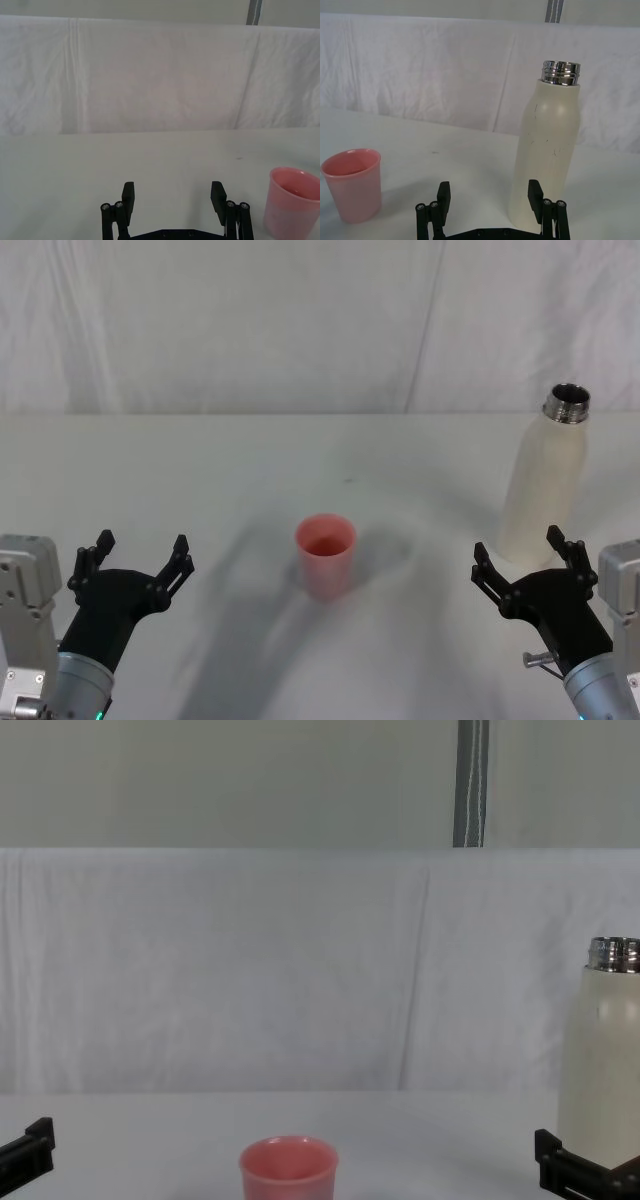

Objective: Grasp the thermos with one hand and pour water into the cup lid.

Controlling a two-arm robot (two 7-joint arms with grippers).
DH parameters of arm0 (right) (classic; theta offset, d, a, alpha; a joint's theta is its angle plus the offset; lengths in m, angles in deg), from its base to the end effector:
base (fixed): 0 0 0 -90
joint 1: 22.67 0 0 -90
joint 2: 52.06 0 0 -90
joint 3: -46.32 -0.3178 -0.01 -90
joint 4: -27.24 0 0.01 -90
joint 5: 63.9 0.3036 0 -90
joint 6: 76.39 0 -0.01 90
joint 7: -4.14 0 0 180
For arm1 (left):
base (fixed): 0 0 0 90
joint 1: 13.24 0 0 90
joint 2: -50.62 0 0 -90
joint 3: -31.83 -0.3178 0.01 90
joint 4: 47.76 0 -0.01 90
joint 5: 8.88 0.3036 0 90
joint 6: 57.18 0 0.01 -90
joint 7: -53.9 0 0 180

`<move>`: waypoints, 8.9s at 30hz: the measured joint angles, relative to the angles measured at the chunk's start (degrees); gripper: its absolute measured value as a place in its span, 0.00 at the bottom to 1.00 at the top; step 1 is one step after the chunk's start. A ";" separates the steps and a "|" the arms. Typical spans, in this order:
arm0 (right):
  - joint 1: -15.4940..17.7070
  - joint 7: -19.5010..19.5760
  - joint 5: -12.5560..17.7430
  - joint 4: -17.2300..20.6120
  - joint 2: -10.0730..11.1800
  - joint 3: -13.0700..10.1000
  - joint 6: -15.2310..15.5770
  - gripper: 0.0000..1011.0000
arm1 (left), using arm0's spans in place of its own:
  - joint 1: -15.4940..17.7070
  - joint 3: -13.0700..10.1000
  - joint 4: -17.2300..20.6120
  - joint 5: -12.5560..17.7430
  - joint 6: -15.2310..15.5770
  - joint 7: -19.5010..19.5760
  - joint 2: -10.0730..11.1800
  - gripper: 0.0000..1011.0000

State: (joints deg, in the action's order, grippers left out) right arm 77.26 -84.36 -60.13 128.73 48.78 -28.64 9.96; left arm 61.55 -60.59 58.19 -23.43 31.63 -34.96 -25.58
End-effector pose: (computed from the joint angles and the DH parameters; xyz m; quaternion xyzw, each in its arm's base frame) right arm 0.2561 0.0316 -0.3244 -0.0015 -0.0413 -0.6058 0.7946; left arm 0.2407 0.0447 -0.3113 -0.0175 0.0065 0.6616 0.7496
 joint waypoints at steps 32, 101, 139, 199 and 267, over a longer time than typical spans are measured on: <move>0.00 0.00 0.00 0.00 0.00 0.00 0.00 0.99 | 0.00 0.00 0.00 0.00 0.00 0.00 0.00 0.99; -9.75 -10.25 4.37 -11.77 -3.77 -9.71 -1.95 0.99 | 0.00 0.00 0.00 0.00 0.00 0.00 0.00 0.99; -16.58 -12.22 5.69 -19.80 -2.69 -9.12 -1.67 0.99 | 0.00 0.00 0.00 0.00 0.00 0.00 0.00 0.99; -19.84 -12.67 5.18 -22.18 -2.01 -8.10 -1.51 0.94 | 0.00 0.00 0.00 0.00 0.00 0.00 0.00 0.99; -29.29 -15.37 -35.18 -9.29 11.16 10.67 7.40 0.94 | 0.00 0.00 0.00 0.00 0.00 0.00 0.00 0.99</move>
State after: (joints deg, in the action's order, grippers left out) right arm 47.97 -99.73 -95.31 119.45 59.94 -17.97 17.36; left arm 61.55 -60.59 58.19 -23.42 31.63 -34.96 -25.58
